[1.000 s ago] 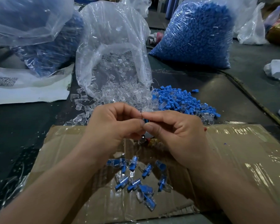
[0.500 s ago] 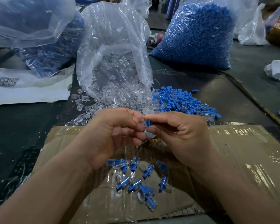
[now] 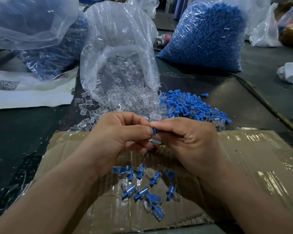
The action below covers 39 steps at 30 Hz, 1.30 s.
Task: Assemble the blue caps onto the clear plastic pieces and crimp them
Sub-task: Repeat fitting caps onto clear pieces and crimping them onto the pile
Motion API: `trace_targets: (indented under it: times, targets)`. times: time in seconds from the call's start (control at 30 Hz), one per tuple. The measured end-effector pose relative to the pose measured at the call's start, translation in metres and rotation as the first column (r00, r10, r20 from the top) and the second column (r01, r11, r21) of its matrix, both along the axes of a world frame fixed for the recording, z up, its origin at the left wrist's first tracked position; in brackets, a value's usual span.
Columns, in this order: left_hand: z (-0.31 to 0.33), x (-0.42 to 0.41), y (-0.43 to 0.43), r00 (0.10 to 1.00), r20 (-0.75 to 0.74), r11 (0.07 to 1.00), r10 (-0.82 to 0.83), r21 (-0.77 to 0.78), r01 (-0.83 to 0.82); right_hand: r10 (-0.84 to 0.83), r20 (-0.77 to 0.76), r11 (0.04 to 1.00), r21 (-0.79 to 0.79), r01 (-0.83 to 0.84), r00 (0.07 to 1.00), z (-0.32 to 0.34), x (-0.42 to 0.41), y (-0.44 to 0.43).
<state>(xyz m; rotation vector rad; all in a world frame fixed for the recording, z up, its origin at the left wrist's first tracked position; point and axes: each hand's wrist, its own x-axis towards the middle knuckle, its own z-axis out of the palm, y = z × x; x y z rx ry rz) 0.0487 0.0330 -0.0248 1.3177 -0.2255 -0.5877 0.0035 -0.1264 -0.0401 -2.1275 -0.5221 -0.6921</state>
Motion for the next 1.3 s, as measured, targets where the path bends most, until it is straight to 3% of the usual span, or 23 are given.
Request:
trace_targets:
  times: [0.2, 0.3, 0.4, 0.47, 0.6, 0.73, 1.03, 1.3]
  targets:
    - [-0.002, 0.001, 0.001, 1.000, 0.001, 1.000, -0.003, -0.008, 0.003, -0.032, -0.027, 0.997, -0.074, 0.030, 0.999, 0.006, -0.001, 0.000]
    - [-0.003, 0.002, 0.002, 1.000, 0.002, 1.000, 0.023, -0.008, -0.023, -0.098, -0.217, 0.986, -0.155, 0.065, 0.971, 0.018, -0.002, -0.012]
    - [-0.002, 0.002, 0.002, 0.997, 0.026, 0.997, 0.075, -0.023, -0.074, -0.217, -0.470, 0.966, -0.230, 0.118, 0.855, 0.028, -0.005, -0.036]
    - [-0.001, 0.002, 0.001, 0.995, 0.030, 0.995, 0.093, -0.033, -0.092, -0.295, -0.561, 0.931, -0.350, 0.102, 0.773, 0.033, -0.005, -0.050]
    - [-0.001, 0.003, 0.001, 0.995, 0.035, 0.995, 0.097, -0.031, -0.095, -0.371, -0.691, 0.820, -0.557, -0.129, 0.621, 0.034, -0.008, -0.056]
    - [-0.002, 0.003, 0.002, 0.995, 0.037, 0.995, 0.095, -0.033, -0.094, -0.412, -0.635, 0.699, -0.680, -0.221, 0.653, 0.025, -0.006, -0.049]
    - [-0.003, 0.004, 0.003, 0.996, 0.023, 0.995, 0.089, -0.055, -0.087, -0.493, -0.417, 0.644, -0.765, -0.001, 0.764, 0.022, -0.005, -0.032]
    - [-0.006, 0.007, 0.004, 0.988, 0.043, 0.984, 0.150, -0.102, -0.145, -0.544, -0.227, 0.585, -0.793, 0.171, 0.808, 0.021, -0.003, -0.037]
